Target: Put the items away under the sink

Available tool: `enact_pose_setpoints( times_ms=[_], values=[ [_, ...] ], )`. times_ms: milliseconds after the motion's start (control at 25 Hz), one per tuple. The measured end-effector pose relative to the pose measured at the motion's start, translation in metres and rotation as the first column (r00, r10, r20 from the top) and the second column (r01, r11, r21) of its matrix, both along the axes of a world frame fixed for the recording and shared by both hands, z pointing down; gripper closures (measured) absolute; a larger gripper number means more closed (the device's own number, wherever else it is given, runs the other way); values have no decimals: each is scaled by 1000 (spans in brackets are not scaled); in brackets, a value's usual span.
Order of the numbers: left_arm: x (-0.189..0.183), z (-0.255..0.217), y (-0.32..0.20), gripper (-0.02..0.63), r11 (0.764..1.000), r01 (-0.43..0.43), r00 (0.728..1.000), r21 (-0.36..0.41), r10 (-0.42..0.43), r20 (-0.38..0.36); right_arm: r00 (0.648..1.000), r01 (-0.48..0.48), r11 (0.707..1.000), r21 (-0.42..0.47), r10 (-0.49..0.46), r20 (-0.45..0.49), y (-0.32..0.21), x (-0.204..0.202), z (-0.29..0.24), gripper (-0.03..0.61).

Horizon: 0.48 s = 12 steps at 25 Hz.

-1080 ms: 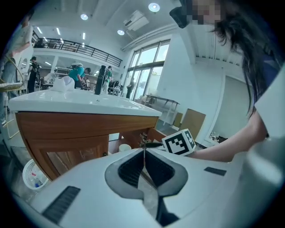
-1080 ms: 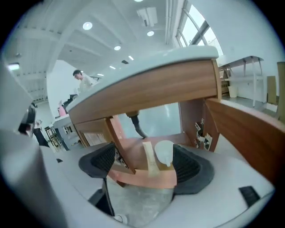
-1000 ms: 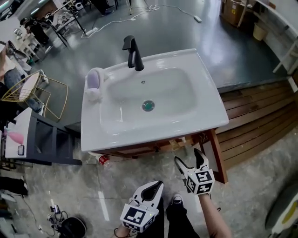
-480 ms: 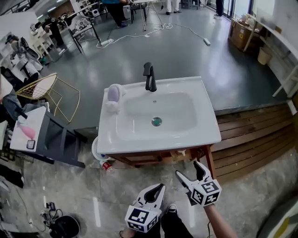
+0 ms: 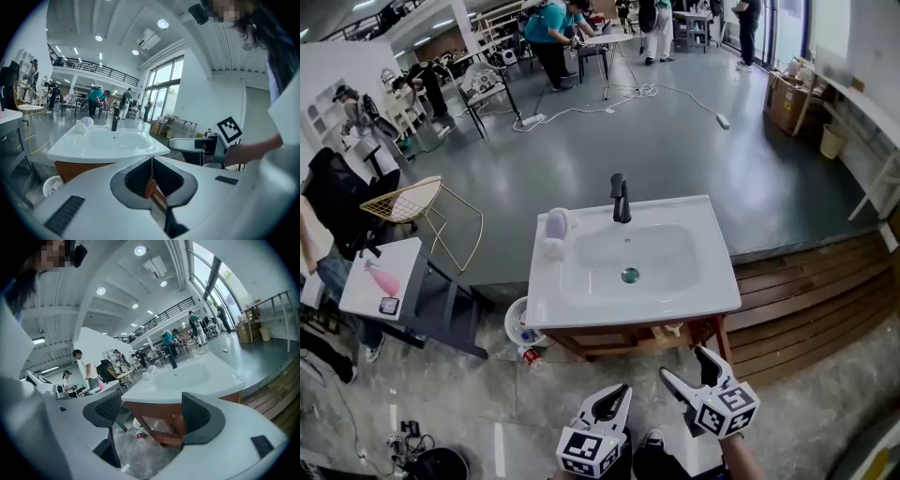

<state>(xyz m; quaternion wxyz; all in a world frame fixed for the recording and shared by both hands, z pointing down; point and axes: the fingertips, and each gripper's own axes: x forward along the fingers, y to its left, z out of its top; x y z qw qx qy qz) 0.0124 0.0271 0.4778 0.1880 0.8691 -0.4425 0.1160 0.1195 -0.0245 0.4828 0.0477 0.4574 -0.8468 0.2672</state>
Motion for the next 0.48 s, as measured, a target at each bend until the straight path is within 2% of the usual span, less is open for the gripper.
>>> enact_pose_setpoints(
  times_ms=[280,360,400,440,480],
  values=[
    [-7,-29,17,595,999,4,1000,36,-4,3,999,-10,999,38,8,38,23,-6,-46,167],
    [-6,-39,20,594,998,1,1000,56,-1,1,999,-20,998,66,18,32,28,-4,-59,193],
    [-5,-44,20,594,998,-1,1000,66,1,2,999,-45,995,85,42,34,29,-1,-66,272],
    [-3,-48,21,595,997,-2,1000,74,2,3,997,-71,992,104,67,44,29,4,-72,410],
    [-1,-52,21,594,997,-3,1000,82,3,3,995,-85,989,118,79,59,29,7,-76,485]
  ],
)
